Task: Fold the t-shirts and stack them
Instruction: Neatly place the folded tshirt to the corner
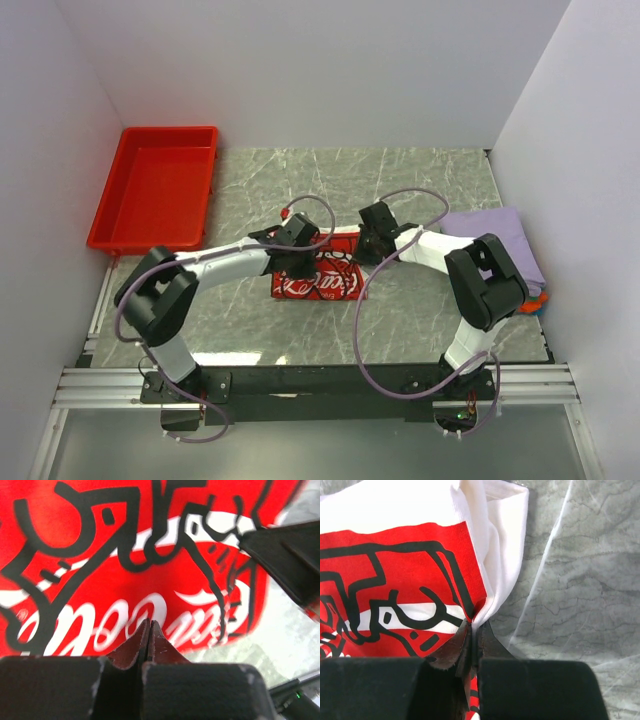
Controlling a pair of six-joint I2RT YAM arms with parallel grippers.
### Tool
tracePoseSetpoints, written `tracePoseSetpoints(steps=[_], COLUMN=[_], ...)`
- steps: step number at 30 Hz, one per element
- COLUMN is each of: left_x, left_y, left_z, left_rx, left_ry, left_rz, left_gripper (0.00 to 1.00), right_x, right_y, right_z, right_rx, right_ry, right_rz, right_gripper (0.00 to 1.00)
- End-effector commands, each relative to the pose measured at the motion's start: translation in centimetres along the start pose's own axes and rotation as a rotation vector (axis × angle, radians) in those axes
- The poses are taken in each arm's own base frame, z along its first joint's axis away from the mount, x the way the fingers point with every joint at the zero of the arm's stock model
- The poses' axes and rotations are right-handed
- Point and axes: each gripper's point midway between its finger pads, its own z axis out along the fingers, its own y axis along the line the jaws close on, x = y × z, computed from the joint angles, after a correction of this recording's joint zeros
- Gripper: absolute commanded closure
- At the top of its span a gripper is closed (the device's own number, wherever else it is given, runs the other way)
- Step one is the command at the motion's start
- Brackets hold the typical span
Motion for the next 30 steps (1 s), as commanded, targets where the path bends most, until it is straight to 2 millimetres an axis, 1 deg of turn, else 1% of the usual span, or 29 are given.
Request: tracePoseSetpoints(steps=[1, 4, 5, 6, 7, 8, 9, 10, 11, 12, 13, 14, 15, 16, 17, 18, 19, 21, 22, 23, 24, 25, 26, 27, 29, 30], left_x=[-3.0, -3.6, -4.0, -4.1, -4.1, -4.5, -4.6, -4.8, -5.0, -5.2, -5.4, -5.5, -5.7, -5.9, -5.9, -6.0, -6.2, -6.4, -6.5, -6.6, -6.6, -6.8, -6.8, -6.9, -7.1, -7.1], left_y=[-2.9, -2.8, -3.1, -3.1, -2.8, -3.0, -2.9, -2.7, -2.8, -2.8, -2.7, -2.9, -2.9, -3.0, -3.0, -3.0, -3.1, -3.1, -3.2, -3.2, -3.2, -3.4, -3.4, -3.5, -3.7, -3.8], left_z=[-5.2, -7.0, -8.2, -8.8, -9.2, -10.4, -10.9, -11.3, -12.2, -12.6, -12.9, -13.5, -13.8, -14.1, -14.3, -14.4, -14.7, -14.9, -15.1, -15.2, -15.3, -15.4, -15.4, -15.5, -15.5, -15.6], left_rx=[0.097, 0.105, 0.126, 0.133, 0.133, 0.156, 0.163, 0.167, 0.184, 0.191, 0.194, 0.211, 0.215, 0.222, 0.225, 0.225, 0.228, 0.226, 0.231, 0.231, 0.234, 0.237, 0.237, 0.241, 0.240, 0.241], left_ry=[-0.110, -0.135, -0.155, -0.161, -0.160, -0.179, -0.186, -0.192, -0.207, -0.215, -0.220, -0.230, -0.231, -0.235, -0.234, -0.234, -0.240, -0.244, -0.249, -0.249, -0.248, -0.250, -0.248, -0.248, -0.247, -0.247], left_rz=[0.029, 0.041, 0.047, 0.049, 0.046, 0.046, 0.046, 0.042, 0.042, 0.040, 0.038, 0.043, 0.041, 0.042, 0.049, 0.051, 0.054, 0.059, 0.062, 0.063, 0.064, 0.066, 0.066, 0.066, 0.071, 0.072], left_gripper=[0.99, 0.99, 0.99, 0.99, 0.99, 0.99, 0.99, 1.00, 0.99, 1.00, 0.99, 0.99, 0.99, 0.99, 0.99, 0.99, 0.99, 0.99, 0.99, 0.99, 0.99, 0.99, 0.99, 0.99, 0.99, 1.00], right_x=[0.5, -0.4, -0.8, -1.1, -2.0, -2.4, -2.8, -3.6, -4.6, -4.5, -6.6, -7.4, -8.1, -9.5, -10.2, -10.4, -12.2, -13.8, -15.0, -15.5, -16.3, -17.4, -18.0, -19.3, -20.4, -21.4], right_y=[-3.1, -2.9, -2.9, -2.9, -3.1, -3.3, -3.9, -3.9, -5.0, -6.1, -5.4, -6.5, -6.7, -6.4, -7.4, -7.8, -7.1, -7.9, -7.7, -8.0, -8.8, -8.7, -9.1, -9.7, -10.5, -10.4], right_z=[0.2, -0.6, -0.8, -0.9, -1.3, -1.5, -1.4, -2.1, -2.0, -2.6, -3.1, -2.9, -3.1, -4.0, -3.8, -4.3, -5.0, -5.4, -6.3, -6.4, -6.9, -8.0, -8.2, -9.4, -10.3, -11.3], right_rx=[0.141, 0.135, 0.134, 0.139, 0.160, 0.174, 0.207, 0.241, 0.313, 0.377, 0.385, 0.436, 0.457, 0.473, 0.514, 0.551, 0.539, 0.575, 0.578, 0.591, 0.607, 0.615, 0.628, 0.641, 0.648, 0.637], right_ry=[-0.003, -0.032, -0.038, -0.044, -0.050, -0.055, -0.054, -0.054, -0.080, -0.058, -0.099, -0.102, -0.103, -0.110, -0.109, -0.097, -0.133, -0.156, -0.177, -0.179, -0.188, -0.208, -0.214, -0.239, -0.259, -0.283], right_rz=[0.040, 0.082, 0.092, 0.106, 0.124, 0.128, 0.134, 0.141, 0.151, 0.157, 0.180, 0.204, 0.219, 0.244, 0.263, 0.278, 0.295, 0.327, 0.352, 0.366, 0.399, 0.420, 0.441, 0.483, 0.531, 0.565], right_gripper=[1.00, 1.00, 1.00, 1.00, 1.00, 1.00, 1.00, 1.00, 1.00, 1.00, 1.00, 1.00, 1.00, 1.00, 1.00, 1.00, 1.00, 1.00, 1.00, 1.00, 1.00, 1.00, 1.00, 1.00, 1.00, 1.00])
